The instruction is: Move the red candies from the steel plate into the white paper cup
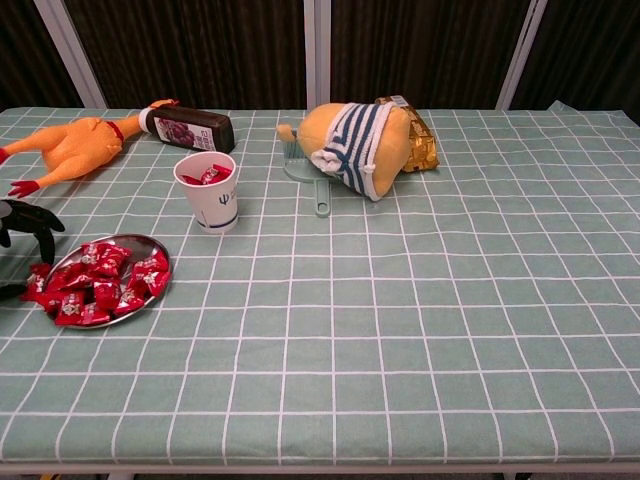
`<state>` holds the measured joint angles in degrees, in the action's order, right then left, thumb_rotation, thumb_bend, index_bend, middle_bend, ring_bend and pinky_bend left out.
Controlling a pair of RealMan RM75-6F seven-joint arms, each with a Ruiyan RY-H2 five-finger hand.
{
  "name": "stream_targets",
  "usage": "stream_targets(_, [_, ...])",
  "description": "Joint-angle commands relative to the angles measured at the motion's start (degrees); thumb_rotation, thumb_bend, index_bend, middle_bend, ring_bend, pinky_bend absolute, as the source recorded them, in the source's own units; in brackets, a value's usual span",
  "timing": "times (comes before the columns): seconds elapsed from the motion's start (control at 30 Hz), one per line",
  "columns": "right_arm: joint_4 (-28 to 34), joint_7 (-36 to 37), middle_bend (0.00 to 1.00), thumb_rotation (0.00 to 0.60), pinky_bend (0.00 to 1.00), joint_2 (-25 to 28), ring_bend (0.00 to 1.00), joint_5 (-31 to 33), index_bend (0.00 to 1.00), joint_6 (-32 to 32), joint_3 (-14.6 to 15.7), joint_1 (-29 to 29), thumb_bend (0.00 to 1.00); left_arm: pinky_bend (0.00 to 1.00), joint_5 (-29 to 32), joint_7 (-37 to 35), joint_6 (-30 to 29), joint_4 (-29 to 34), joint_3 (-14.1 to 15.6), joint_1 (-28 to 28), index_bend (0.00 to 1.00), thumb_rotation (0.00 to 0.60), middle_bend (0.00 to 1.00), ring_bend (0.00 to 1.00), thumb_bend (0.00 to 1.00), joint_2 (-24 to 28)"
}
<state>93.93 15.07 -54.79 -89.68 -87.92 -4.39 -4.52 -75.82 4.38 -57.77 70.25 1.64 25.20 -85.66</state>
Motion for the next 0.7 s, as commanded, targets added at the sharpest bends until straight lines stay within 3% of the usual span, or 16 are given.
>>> stream_targets(0.03, [0.0,0.0,0.20,0.600,0.26,0.0,0.05,0.0,0.08,0.0,0.0,0.0,0.16,0.32,0.0,-0.3,0.2,0.0,-0.1,-0.1,0.48,0.600,0.26,0.15,0.33,0.0])
stream_targets(0.43, [0.0,0.0,0.21,0.600,0.26,0.0,0.05,-0.1,0.08,-0.3,0.1,0.2,0.16,0.32,-0.8,-1.1,0.6,1.0,-0.3,-0.5,0.43,0.600,0.26,0.15,0.33,0.3])
stream_targets(0.7, [0.1,-0.1,0.21,0.600,0.26,0.2,0.05,-0.1,0.08,-0.4,0.1,0.3,0.16,0.33,-0.6,-1.3,1.2,-0.3,-0.7,-0.6,0.55,0.600,0.28,0.15,0.33,-0.7])
